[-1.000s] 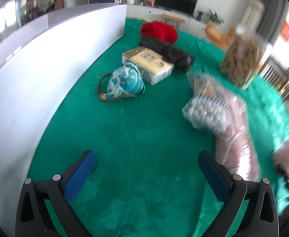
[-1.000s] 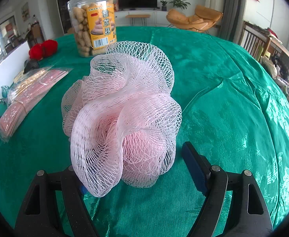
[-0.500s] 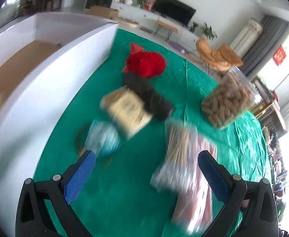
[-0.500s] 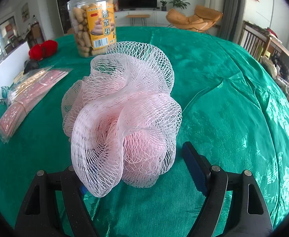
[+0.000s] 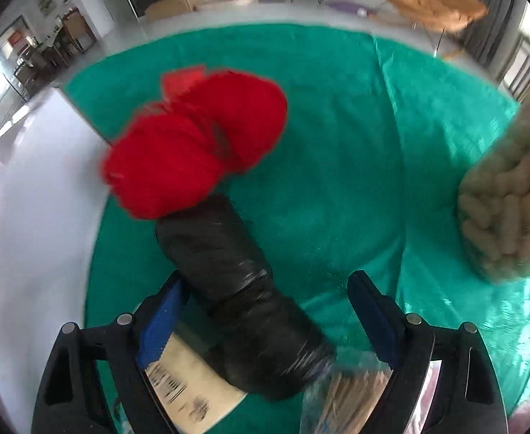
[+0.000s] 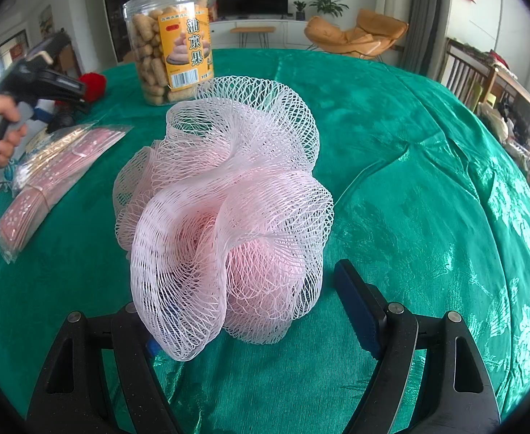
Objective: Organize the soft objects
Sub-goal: 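Lift the pink puff with the right gripper while the left gripper grasps the black rolled bag, then hold the pink puff in the right gripper while the left gripper holds the black roll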
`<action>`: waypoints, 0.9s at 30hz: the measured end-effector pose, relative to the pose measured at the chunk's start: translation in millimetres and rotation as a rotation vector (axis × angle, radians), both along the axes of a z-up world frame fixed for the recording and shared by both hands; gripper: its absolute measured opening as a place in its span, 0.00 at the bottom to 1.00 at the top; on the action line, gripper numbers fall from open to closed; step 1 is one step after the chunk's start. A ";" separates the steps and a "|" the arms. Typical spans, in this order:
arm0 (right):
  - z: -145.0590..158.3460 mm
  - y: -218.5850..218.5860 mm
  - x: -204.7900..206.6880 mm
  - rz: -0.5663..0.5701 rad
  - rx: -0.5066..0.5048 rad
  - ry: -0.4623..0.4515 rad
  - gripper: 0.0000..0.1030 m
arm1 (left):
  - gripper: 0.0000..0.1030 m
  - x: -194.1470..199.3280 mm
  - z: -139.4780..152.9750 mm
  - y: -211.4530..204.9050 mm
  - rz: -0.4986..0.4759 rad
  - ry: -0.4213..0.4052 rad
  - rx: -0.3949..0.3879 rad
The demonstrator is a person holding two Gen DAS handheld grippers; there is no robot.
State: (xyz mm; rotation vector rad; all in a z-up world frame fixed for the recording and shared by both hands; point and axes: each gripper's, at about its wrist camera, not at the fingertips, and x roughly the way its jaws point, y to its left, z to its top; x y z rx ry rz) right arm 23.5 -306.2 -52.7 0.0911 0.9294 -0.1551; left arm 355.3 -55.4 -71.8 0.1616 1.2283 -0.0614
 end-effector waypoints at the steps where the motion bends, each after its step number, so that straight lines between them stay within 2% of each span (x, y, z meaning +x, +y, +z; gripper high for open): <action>1: 0.0 0.0 0.0 0.000 0.000 0.000 0.79 | 0.75 1.4 1.2 4.4 0.019 -0.019 -0.035; 2: -0.1 0.1 0.2 0.000 0.000 0.000 0.79 | 0.47 2.6 3.6 13.9 0.054 -0.031 -0.087; 3: -0.1 -0.1 0.1 0.000 0.001 0.000 0.79 | 0.36 2.4 6.7 19.8 0.074 -0.043 -0.107; 5: -0.3 0.3 0.3 0.000 0.000 0.000 0.79 | 0.36 -4.3 15.2 29.1 0.057 -0.056 -0.175; 7: -0.7 0.0 0.4 -0.001 0.000 0.000 0.79 | 0.36 -16.8 27.2 32.3 0.016 -0.095 -0.187; 10: -0.5 0.8 1.2 -0.001 0.000 0.000 0.79 | 0.36 -48.4 57.9 49.2 -0.031 -0.155 -0.263; 14: -0.7 1.4 1.9 -0.001 0.000 0.000 0.79 | 0.36 -113.8 95.8 83.4 -0.069 -0.190 -0.354; 16: -0.7 1.6 2.1 -0.001 -0.001 0.000 0.79 | 0.36 -144.7 99.2 94.8 -0.080 -0.177 -0.374; 18: -0.4 2.0 2.3 -0.002 -0.001 0.000 0.79 | 0.36 -182.9 91.9 110.7 -0.066 -0.133 -0.384; 20: -0.7 2.1 2.4 -0.002 -0.001 0.000 0.79 | 0.36 -217.3 72.6 128.2 -0.044 -0.081 -0.380; 22: -0.5 2.5 2.6 -0.002 -0.002 0.000 0.79 | 0.36 -247.6 50.3 130.5 -0.039 -0.034 -0.355; 24: -0.4 2.6 2.8 -0.002 -0.002 0.000 0.79 | 0.36 -261.6 30.0 125.9 -0.042 0.003 -0.338; 25: -0.5 2.6 2.9 -0.002 -0.002 0.000 0.79 | 0.36 -269.4 22.0 119.7 -0.040 0.013 -0.326; 26: -0.4 2.8 2.9 -0.002 -0.002 0.000 0.79 | 0.40 -275.7 14.2 113.7 -0.030 0.011 -0.303; 27: -0.7 2.7 3.0 -0.002 -0.002 0.000 0.79 | 0.45 -279.8 13.5 109.3 -0.031 -0.033 -0.287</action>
